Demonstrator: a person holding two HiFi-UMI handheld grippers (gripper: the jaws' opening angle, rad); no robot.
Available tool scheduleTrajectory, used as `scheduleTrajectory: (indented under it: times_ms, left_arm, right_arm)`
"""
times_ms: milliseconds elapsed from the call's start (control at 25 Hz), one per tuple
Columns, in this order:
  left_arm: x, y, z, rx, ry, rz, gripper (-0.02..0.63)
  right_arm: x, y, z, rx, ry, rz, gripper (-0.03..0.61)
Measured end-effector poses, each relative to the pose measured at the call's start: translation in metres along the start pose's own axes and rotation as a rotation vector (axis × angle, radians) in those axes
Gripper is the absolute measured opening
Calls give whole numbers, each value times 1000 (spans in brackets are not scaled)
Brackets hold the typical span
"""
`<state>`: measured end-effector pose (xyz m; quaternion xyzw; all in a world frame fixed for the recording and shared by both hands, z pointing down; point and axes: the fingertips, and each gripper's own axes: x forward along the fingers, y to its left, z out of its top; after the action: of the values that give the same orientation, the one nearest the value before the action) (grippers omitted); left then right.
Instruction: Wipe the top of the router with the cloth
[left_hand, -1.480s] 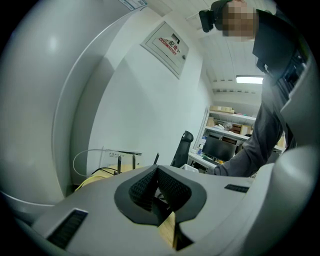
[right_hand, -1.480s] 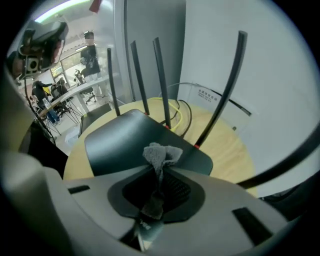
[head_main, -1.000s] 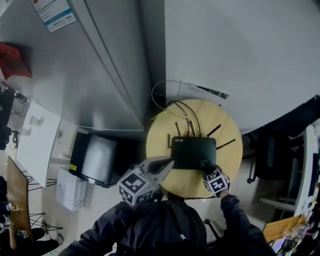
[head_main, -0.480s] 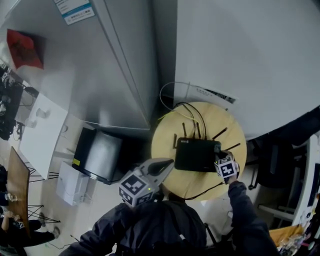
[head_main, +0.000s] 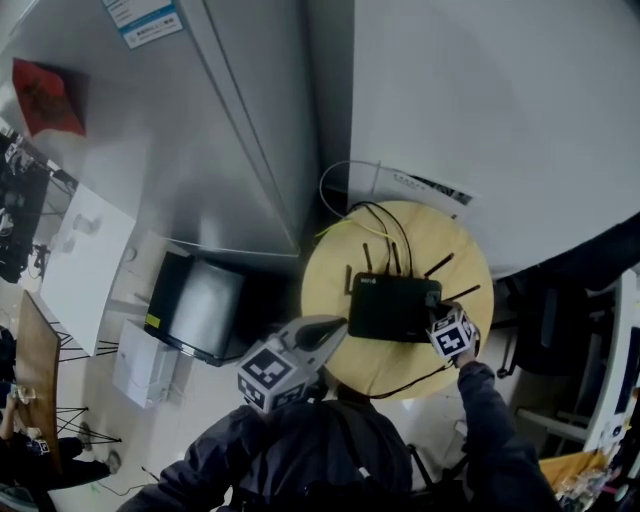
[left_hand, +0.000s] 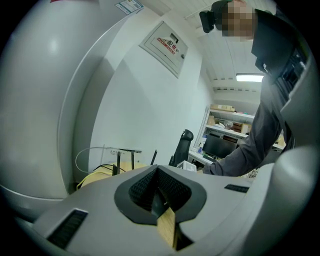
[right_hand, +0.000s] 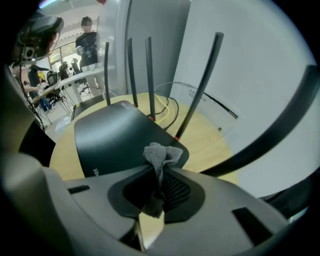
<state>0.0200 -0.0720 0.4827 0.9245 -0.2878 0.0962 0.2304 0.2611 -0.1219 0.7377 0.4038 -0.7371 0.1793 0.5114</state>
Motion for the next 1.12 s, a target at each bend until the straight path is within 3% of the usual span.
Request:
scheduleTrajectory:
  times_ms: [280, 480, 640, 800, 960, 1120]
  left_arm:
    - [10, -9, -1, -5, 26, -53, -8]
    - [15, -10, 1, 16, 21, -79, -8]
    - [17, -14, 3, 19, 23, -92, -6]
    - [21, -16, 6, 18, 16, -85, -6]
    - [26, -16, 7, 13, 24, -54, -8]
    - [35, -20, 5, 12, 31, -23, -8]
  right_arm:
    - [-29, 48, -48, 41, -1, 68, 69]
    - [-38, 68, -60, 70, -10, 62, 69]
    - [-39, 58, -56, 106, -42, 72, 69]
    - [-33, 14, -71, 194, -72, 35, 69]
    - [-12, -21, -80, 85, -25, 54, 69]
    - [5, -34, -71, -87, -15, 116, 69]
